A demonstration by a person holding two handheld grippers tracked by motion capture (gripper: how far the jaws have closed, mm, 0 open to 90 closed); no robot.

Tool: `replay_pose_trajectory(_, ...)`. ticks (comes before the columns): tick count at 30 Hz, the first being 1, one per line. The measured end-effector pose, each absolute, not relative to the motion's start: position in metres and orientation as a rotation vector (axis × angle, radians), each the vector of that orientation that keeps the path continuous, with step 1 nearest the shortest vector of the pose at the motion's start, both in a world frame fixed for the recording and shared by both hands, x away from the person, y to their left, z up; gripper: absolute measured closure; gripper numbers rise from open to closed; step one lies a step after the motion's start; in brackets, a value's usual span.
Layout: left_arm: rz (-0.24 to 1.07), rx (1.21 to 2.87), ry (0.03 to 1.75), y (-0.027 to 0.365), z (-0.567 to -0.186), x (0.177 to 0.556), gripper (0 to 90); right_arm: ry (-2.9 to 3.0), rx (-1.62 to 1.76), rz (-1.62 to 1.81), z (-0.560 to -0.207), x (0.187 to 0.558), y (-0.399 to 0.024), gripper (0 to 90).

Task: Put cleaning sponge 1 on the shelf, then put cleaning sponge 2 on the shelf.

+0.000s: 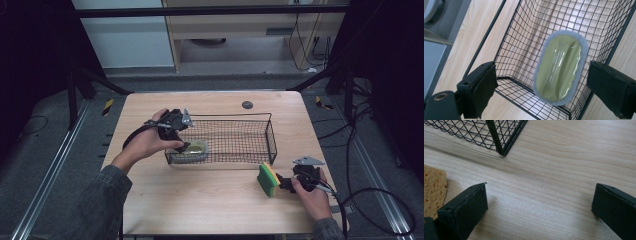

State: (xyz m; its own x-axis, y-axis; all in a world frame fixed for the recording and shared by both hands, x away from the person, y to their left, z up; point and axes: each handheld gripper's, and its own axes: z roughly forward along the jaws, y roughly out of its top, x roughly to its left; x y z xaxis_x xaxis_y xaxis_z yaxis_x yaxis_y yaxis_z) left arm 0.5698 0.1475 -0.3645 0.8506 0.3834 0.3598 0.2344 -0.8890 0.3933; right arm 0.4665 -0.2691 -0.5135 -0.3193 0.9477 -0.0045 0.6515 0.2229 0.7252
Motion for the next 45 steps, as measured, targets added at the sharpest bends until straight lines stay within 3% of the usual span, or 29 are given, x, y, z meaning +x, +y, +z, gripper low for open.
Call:
replay_pose_trajectory(9, 0.64, 2.606, 0.563, 0.149, -0.354, 0.556, 6.5, 2.051, 1.479, 0.882, -0.513, 0.466, -0.269, 0.5)
replay_pose_trajectory(17, 0.627, 2.465, 0.684, 0.176, -0.352, 0.53, 4.8, 2.05, 1.482, 0.881, -0.513, 0.466, -0.269, 0.8)
replay_pose_trajectory(20, 0.639, 2.441, 0.733, 0.191, -0.357, 0.519, 4.6, 2.062, 1.493, 0.856, -0.51, 0.464, -0.27, 7.0)
replay_pose_trajectory(30, 0.61, 2.365, 0.959, 0.247, -0.419, 0.484, 4.4, 2.155, 1.45, 0.734, -0.478, 0.437, -0.27, 11.4)
replay_pose_trajectory(45, 0.522, 2.298, 1.114, 0.267, -0.479, 0.476, 5.0, 2.283, 1.458, 0.677, -0.441, 0.413, -0.253, 17.7)
